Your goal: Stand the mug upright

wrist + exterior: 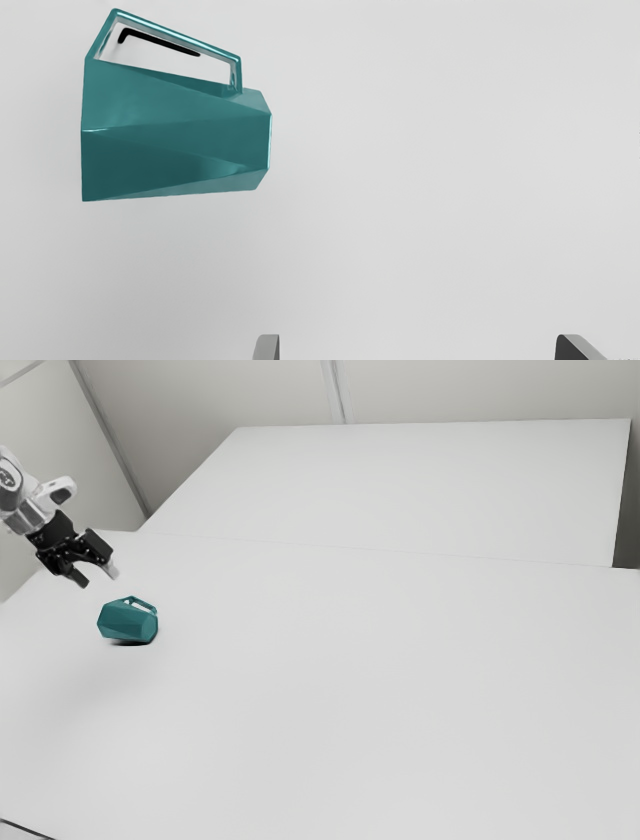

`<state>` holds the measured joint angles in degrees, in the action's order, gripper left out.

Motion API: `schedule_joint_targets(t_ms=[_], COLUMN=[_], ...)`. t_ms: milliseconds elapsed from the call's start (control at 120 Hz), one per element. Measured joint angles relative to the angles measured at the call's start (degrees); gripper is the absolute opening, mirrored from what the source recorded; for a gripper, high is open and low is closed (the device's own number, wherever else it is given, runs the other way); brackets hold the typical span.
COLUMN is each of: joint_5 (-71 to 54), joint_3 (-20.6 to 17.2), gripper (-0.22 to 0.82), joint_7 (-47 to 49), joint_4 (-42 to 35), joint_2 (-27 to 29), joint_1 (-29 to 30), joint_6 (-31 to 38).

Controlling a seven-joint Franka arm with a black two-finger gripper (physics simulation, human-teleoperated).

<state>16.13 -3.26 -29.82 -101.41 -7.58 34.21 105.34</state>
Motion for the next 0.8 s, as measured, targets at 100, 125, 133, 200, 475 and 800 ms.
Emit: schedule_joint_targets(t_ms=[100,125,133,200,475,800], joint_5=[0.48,0.72,0.82,1.59,6.07,9.47], joint_3=[-0.16,-0.19,-0.18,-0.23,-0.39,-1.88], gripper=[0.60,0.60,0.60,0.60,0.60,0.60], joint_7=[-3.33,-4.14,-4.40,-6.40,-14.04,-21.57], joint_4=[1.84,2.30,2.50,4.07,13.11,27.49], joint_2=[-2.34,-2.88,-3.07,-4.81,-15.07,-28.85], joint_1=[1.34,1.98,2.17,3.71,8.85,12.35], joint_6=[0.25,0.26,0.26,0.13,-1.79,-8.25])
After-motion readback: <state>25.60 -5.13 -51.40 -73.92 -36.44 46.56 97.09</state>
